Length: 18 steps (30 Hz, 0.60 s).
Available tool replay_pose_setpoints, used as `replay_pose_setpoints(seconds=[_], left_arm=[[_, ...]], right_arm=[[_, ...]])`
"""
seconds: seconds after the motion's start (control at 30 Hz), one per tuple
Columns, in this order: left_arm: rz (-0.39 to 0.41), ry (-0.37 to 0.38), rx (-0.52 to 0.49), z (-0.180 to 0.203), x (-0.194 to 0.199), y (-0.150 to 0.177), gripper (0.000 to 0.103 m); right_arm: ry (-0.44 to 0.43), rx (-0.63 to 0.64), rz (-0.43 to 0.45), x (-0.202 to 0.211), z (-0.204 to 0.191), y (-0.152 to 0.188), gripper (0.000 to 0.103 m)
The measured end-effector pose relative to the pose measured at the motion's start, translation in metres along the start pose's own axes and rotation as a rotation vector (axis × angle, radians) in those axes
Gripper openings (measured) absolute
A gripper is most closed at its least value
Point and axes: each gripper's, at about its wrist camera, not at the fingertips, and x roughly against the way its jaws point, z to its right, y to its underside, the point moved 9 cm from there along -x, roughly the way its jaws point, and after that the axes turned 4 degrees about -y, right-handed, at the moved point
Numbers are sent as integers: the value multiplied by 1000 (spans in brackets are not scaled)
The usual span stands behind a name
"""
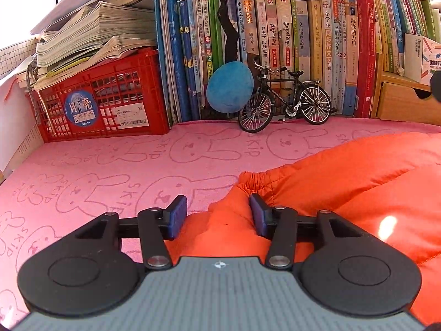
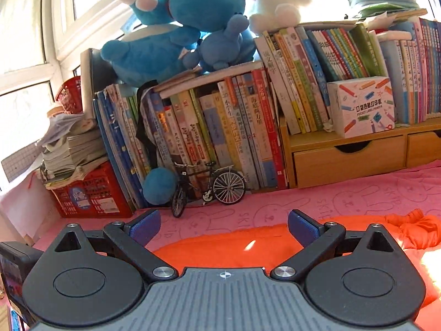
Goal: Fold clothes
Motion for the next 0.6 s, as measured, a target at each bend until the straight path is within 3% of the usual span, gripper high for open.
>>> replay_pose_setpoints(seconds=[0.17,0.33,0.6], left_arm=[[-3,16,31,-4,1,-1,51],[-8,4,40,-7,0,-1,57],[-11,2,45,-9,0,-1,63]], right_arm=[[129,124,-102,-30,7,33,99],[182,248,-111,-31,17,47,99],[267,243,-104,-17,65,47,100]])
